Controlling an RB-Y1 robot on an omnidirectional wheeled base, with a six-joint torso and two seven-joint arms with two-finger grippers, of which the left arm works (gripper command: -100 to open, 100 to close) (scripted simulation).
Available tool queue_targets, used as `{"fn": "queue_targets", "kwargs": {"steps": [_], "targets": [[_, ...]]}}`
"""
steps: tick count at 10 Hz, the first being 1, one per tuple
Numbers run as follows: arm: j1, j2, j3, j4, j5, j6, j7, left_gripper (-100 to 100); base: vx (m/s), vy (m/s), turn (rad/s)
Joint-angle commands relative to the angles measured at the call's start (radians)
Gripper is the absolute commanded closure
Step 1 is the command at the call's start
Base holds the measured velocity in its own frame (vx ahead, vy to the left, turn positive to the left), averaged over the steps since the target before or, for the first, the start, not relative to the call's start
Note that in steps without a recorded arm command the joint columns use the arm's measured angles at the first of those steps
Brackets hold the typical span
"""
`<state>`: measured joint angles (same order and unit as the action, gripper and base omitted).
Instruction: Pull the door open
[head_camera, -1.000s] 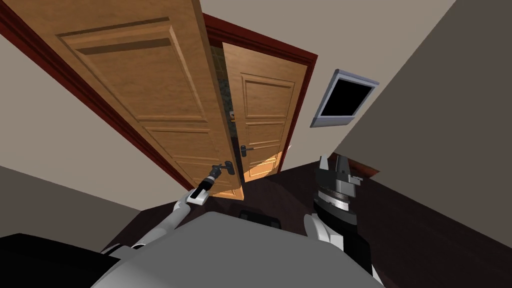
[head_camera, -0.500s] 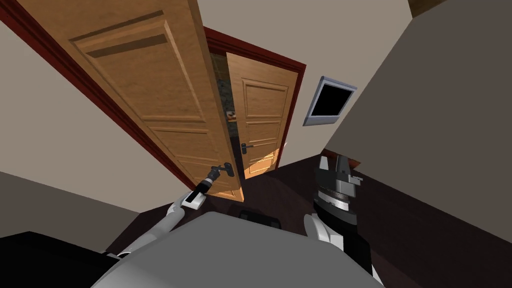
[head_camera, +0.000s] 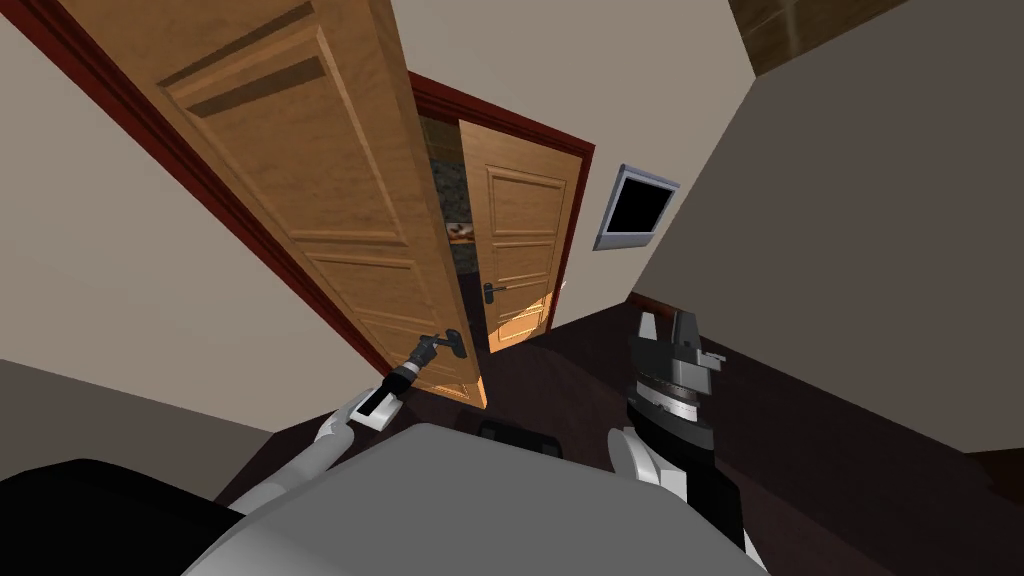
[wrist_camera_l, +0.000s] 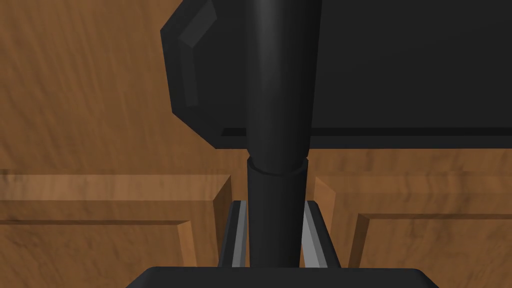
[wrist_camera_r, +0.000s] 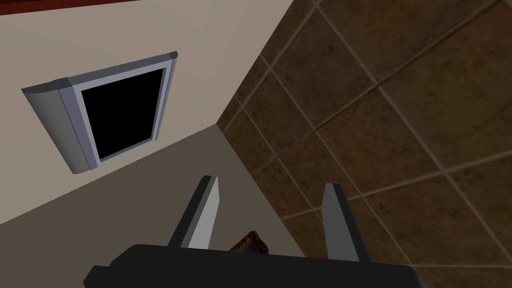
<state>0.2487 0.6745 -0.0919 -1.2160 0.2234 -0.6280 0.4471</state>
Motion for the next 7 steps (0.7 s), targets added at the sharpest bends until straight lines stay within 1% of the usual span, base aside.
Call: {"fn": "queue_targets", "kwargs": {"steps": [1,2,3,4,7], "targets": [[0.010,0.012,-0.021,-0.004,-0.002,-0.029,0.015,100,-0.211,0.076,-0.112],[0.021,0.024,-0.029,-0.007,-0.001,-0.045,0.024,100,-0.215,0.093,-0.139],[0.012,0.021,-0.014,-0.001,0.002,-0.031,0.016,100,-0.093,0.049,-0.027],[0.022,0.032,-0.024,0.005,0.000,-0.053,0.026,100,-0.142,0.046,-0.134],[0.035,0.052,-0.038,0.014,-0.002,-0.090,0.044,100,-0.195,0.074,-0.164]]}}
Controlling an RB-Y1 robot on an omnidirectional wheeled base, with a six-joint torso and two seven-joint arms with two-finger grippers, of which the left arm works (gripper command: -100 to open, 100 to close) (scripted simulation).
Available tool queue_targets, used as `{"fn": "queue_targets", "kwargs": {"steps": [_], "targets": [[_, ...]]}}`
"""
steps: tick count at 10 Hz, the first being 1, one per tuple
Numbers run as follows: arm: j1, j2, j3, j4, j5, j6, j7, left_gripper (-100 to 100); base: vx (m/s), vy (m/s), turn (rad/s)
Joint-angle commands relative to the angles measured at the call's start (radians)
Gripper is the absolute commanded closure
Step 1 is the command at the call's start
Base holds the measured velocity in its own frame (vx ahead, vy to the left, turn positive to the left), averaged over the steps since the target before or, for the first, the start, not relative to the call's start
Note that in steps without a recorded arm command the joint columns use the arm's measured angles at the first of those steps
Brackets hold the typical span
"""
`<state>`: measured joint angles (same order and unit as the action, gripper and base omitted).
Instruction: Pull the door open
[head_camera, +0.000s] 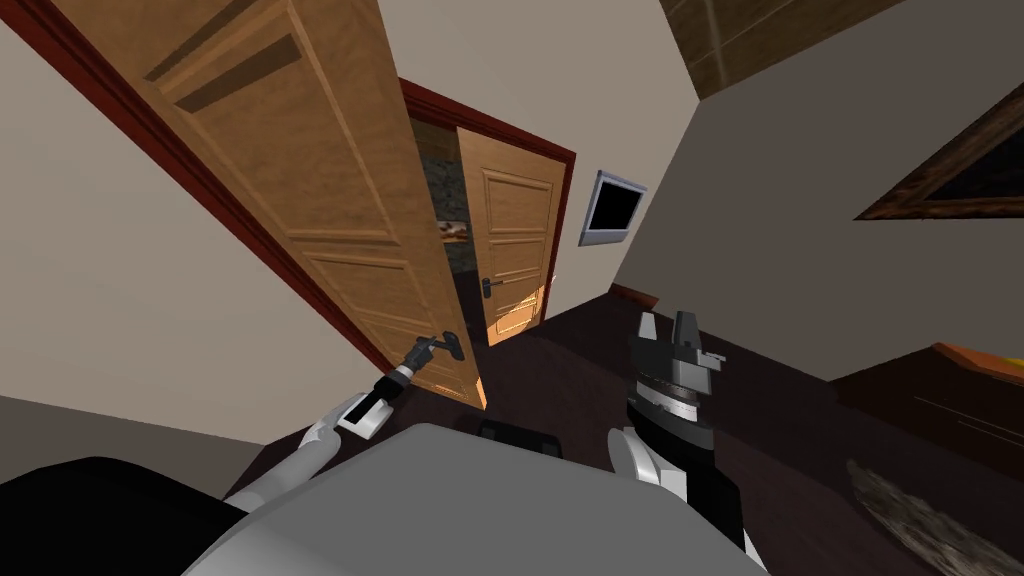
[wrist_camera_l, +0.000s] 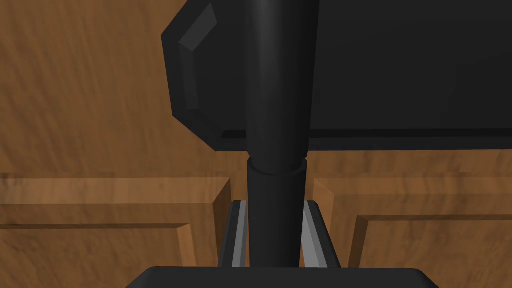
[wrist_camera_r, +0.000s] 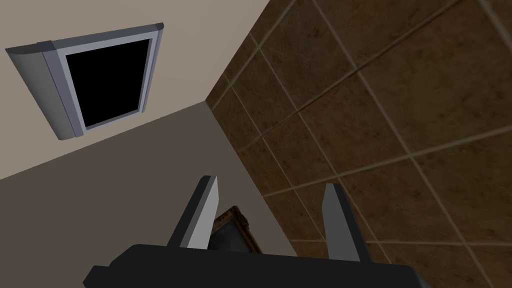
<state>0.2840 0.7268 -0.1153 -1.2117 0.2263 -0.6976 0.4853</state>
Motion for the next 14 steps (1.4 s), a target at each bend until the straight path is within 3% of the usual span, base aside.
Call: {"fn": "queue_targets", "kwargs": {"steps": [1,6,7,14], "targets": [[0.002,0.003,-0.018,0.011,-0.005,-0.028,0.009,100,-0.163,0.093,-0.116],[0.023,0.037,-0.042,0.027,-0.008,-0.093,0.039,100,-0.209,0.092,-0.140],[0.023,0.037,-0.032,0.024,-0.005,-0.080,0.034,100,-0.093,0.045,-0.026],[0.042,0.072,-0.061,0.064,-0.015,-0.173,0.070,100,-0.213,0.089,-0.169]]}}
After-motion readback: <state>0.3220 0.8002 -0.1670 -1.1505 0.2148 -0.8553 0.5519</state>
